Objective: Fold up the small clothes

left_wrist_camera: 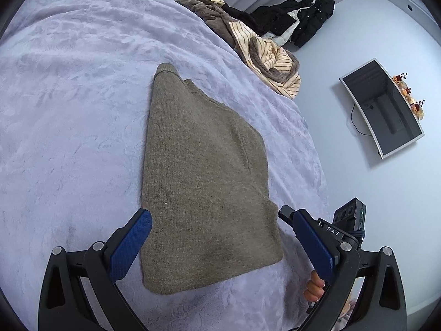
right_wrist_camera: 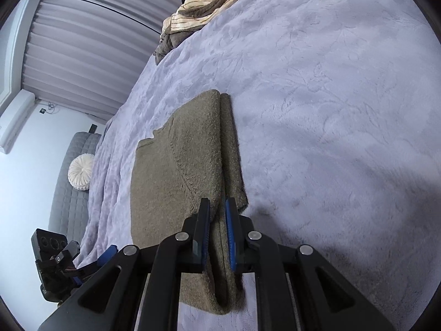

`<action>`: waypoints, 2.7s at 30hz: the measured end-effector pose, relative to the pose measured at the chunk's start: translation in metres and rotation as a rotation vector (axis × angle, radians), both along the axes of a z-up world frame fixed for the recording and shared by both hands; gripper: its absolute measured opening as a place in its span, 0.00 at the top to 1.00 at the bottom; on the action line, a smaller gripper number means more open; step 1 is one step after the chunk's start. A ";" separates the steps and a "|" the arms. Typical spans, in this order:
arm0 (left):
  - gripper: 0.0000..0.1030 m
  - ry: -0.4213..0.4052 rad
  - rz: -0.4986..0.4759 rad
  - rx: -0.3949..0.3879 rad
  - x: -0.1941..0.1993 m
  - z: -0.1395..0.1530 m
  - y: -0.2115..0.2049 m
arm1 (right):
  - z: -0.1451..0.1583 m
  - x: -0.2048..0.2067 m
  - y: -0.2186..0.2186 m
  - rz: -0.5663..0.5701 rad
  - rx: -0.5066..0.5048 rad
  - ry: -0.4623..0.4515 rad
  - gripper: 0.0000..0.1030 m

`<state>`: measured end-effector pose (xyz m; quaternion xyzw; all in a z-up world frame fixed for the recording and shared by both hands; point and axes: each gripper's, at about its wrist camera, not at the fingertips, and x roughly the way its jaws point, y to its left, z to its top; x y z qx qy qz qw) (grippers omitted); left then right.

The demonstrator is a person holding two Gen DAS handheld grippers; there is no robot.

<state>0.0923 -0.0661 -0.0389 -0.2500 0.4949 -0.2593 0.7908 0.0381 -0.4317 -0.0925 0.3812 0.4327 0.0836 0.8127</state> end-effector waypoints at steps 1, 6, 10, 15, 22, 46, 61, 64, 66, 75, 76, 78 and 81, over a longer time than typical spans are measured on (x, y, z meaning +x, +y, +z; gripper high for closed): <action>0.01 -0.003 -0.003 0.003 -0.001 0.000 0.000 | 0.000 -0.001 0.000 0.002 0.000 -0.001 0.87; 0.01 -0.007 -0.009 0.031 -0.002 0.002 -0.002 | 0.000 -0.003 -0.002 0.003 0.003 0.000 0.86; 0.01 -0.016 0.030 0.177 0.003 -0.003 -0.005 | -0.001 -0.004 -0.002 0.005 0.006 0.000 0.69; 0.01 0.004 0.046 0.322 0.014 -0.018 -0.005 | -0.001 -0.002 -0.003 0.018 -0.008 0.000 0.51; 0.01 -0.009 0.014 0.431 0.024 -0.028 -0.009 | -0.002 0.004 -0.005 0.032 -0.027 0.013 0.51; 0.01 0.115 -0.171 0.140 0.093 -0.070 -0.017 | -0.017 0.054 -0.007 0.194 0.029 0.070 0.35; 0.44 0.001 -0.224 0.246 0.084 -0.049 -0.054 | -0.014 0.076 0.040 0.294 0.148 0.036 0.67; 0.49 -0.009 -0.232 0.206 0.077 -0.031 -0.042 | 0.000 0.069 0.045 0.288 0.183 0.010 0.67; 0.49 -0.026 -0.241 0.213 0.069 -0.018 -0.038 | 0.013 0.062 0.054 0.303 0.188 -0.007 0.67; 0.49 -0.095 -0.227 0.208 0.011 0.043 0.016 | 0.072 0.011 0.102 0.378 0.210 -0.081 0.67; 0.49 -0.096 -0.225 0.211 0.003 0.046 0.024 | 0.074 0.004 0.110 0.387 0.212 -0.083 0.67; 0.48 -0.101 -0.216 0.225 -0.013 0.048 0.041 | 0.076 -0.009 0.125 0.404 0.212 -0.084 0.67; 0.49 -0.100 -0.198 0.258 -0.037 0.047 0.062 | 0.071 -0.025 0.152 0.429 0.226 -0.075 0.67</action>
